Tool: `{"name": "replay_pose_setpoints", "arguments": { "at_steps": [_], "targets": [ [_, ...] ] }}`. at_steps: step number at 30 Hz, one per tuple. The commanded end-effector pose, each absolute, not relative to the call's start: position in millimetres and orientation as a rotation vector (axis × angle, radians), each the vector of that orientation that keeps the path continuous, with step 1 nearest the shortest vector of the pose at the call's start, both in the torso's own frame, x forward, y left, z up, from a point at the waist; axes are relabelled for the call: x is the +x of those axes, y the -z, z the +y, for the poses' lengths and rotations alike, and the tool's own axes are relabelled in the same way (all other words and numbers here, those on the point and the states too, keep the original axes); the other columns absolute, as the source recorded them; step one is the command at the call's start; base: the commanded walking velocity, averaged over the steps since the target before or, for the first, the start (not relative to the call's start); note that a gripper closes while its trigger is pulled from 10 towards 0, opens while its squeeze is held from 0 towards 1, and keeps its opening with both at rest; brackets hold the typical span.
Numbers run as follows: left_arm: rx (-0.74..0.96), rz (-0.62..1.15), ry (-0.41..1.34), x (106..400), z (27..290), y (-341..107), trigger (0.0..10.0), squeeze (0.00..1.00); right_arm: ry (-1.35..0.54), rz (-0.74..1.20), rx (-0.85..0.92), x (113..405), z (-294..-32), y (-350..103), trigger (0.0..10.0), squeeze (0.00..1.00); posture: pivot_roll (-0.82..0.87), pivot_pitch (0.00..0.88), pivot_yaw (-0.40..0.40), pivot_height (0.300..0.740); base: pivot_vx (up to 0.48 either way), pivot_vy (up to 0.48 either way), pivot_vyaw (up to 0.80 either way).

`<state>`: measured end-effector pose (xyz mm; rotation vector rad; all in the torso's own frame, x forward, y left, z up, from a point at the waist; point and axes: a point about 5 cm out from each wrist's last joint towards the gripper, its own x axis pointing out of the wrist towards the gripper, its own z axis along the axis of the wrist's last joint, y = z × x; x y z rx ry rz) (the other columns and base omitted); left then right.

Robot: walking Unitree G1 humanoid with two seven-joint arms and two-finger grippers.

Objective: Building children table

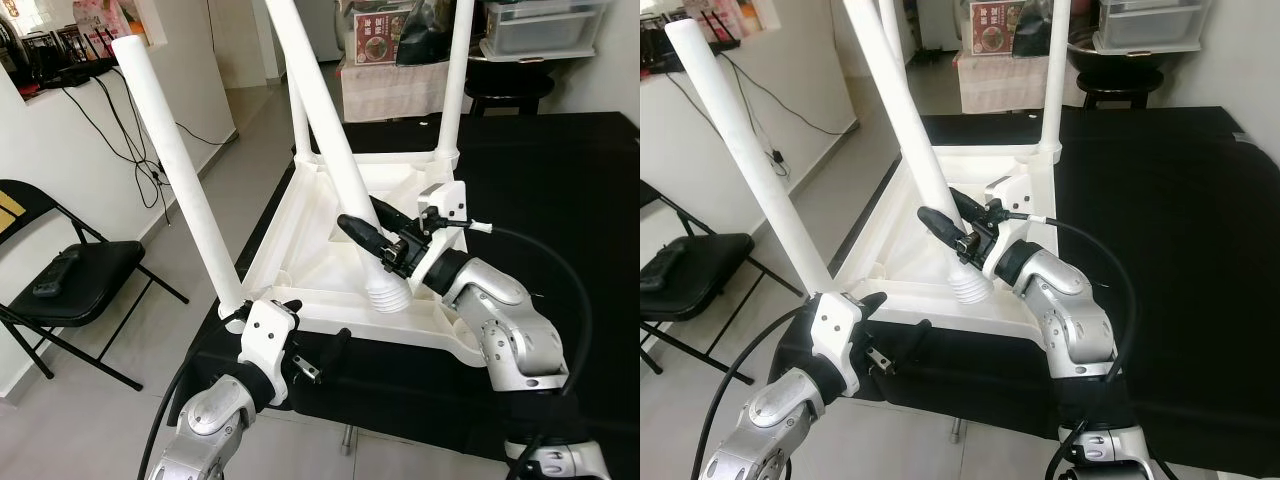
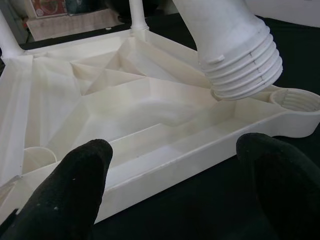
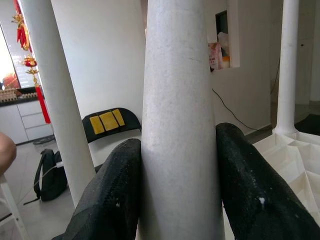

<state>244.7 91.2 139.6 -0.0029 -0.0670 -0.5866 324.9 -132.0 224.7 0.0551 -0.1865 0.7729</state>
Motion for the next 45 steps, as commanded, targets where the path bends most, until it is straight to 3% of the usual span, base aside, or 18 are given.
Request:
{"name": "replay_pose_setpoints", "arguments": {
  "at_steps": [1, 20, 21, 30, 45],
  "targets": [
    [0.018, -0.069, 0.584, 244.8, 94.2, -139.4, 10.0, 0.00, -0.784, -0.197, 0.048, 324.2, -130.3, -223.2, 10.0, 0.00, -0.16, 0.037, 0.072, 0.740, 0.000, 0.000, 0.00],
    [-0.101, -0.288, 0.564, 258.0, 113.5, -203.8, 10.0, 0.00, -0.623, -0.260, 0.056, 337.5, -164.3, -240.2, 10.0, 0.00, -0.16, 0.036, 0.077, 0.740, 0.000, 0.000, 0.00],
    [-0.135, -0.309, 0.576, 259.9, 114.1, -211.6, 10.0, 1.00, -0.619, -0.262, 0.054, 337.8, -165.0, -240.5, 10.0, 0.00, -0.16, 0.035, 0.077, 0.740, 0.000, 0.000, 0.00],
    [-0.240, -0.399, 0.611, 266.8, 122.1, -243.8, 10.0, 1.00, -0.604, -0.272, 0.048, 339.4, -168.4, -241.1, 10.0, 0.00, -0.16, 0.030, 0.076, 0.740, 0.000, 0.000, 0.00],
    [-0.292, -0.396, 0.584, 274.1, 123.7, -252.0, 10.0, 1.00, -0.610, -0.329, 0.078, 337.4, -178.7, -248.8, 10.0, 0.00, -0.15, 0.022, 0.080, 0.740, 0.000, 0.000, 0.00]
  ]
}}
